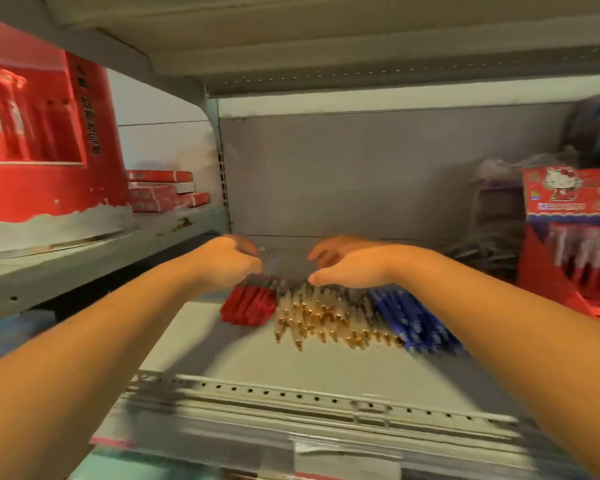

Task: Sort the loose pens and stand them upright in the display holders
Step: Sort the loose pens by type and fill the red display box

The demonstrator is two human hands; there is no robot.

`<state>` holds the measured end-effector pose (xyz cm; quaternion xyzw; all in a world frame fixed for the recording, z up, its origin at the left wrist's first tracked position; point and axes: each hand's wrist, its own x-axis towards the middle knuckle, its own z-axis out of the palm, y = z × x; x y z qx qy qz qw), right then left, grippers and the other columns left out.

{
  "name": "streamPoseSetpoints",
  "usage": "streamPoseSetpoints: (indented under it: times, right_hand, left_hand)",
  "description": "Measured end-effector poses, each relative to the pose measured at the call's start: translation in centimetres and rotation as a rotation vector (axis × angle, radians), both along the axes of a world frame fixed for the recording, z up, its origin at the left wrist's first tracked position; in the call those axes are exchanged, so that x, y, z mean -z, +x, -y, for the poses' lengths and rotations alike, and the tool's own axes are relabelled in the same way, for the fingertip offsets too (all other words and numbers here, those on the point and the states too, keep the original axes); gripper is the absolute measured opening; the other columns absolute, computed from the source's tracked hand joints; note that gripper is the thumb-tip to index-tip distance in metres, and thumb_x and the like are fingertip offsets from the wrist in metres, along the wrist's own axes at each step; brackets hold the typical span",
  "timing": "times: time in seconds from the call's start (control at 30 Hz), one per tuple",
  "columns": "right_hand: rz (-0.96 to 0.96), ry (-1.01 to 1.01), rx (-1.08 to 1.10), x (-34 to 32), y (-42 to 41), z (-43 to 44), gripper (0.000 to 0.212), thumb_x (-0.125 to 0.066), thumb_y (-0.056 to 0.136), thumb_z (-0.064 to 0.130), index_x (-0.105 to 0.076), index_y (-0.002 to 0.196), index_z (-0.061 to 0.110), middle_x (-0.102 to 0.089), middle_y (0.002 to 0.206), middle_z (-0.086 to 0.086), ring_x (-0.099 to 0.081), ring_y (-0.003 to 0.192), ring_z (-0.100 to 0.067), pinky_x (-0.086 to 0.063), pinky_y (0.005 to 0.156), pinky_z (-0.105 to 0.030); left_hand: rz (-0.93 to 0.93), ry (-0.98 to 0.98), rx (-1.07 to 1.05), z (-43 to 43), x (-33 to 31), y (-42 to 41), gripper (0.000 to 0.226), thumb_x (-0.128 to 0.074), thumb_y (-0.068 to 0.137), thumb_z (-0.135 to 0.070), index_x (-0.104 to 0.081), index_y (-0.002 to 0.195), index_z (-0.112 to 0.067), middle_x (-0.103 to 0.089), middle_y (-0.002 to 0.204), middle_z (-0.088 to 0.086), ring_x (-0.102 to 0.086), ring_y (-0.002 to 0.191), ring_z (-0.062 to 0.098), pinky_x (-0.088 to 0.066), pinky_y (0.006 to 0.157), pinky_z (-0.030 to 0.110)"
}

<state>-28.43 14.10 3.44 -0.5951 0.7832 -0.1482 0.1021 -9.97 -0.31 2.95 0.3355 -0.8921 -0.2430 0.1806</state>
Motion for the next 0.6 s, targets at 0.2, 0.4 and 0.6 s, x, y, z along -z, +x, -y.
streamPoseSetpoints:
  times: [0.2,0.4,0.6]
  right_hand:
    - [-0.118,0.12,0.028,1.1,2.8,5.0,0.057,-0.055,0.092,0.053,-0.041,0.143,0.032,-0.047,0.145,0.007,-0.048,0.128,-0.018,-0.039,0.102,-0.033]
    - [-0.135,0.276,-0.022,2.4,4.2,8.2,0.036,-0.055,0.095,0.041,-0.054,0.129,0.028,-0.064,0.117,0.0,-0.061,0.103,-0.019,-0.05,0.092,-0.037]
    - [-0.141,0.189,-0.014,3.4,3.6,9.0,0.018,-0.06,0.09,0.043,-0.061,0.102,0.029,-0.064,0.098,0.004,-0.061,0.087,-0.015,-0.051,0.077,-0.033]
  left_hand:
    - [0.259,0.094,-0.079,3.4,2.3,-1.1,0.029,-0.061,0.091,-0.04,-0.065,0.1,-0.013,-0.062,0.099,0.003,-0.06,0.085,0.02,-0.05,0.067,0.027]
    - [0.466,0.312,0.059,4.2,3.1,-4.1,0.049,-0.041,0.102,-0.05,-0.062,0.109,-0.007,-0.067,0.091,0.014,-0.067,0.091,0.029,-0.053,0.081,0.035]
    - [0.528,0.237,0.05,5.4,2.6,-4.9,0.046,-0.057,0.097,-0.045,-0.058,0.124,-0.007,-0.064,0.124,0.017,-0.063,0.113,0.035,-0.053,0.095,0.044]
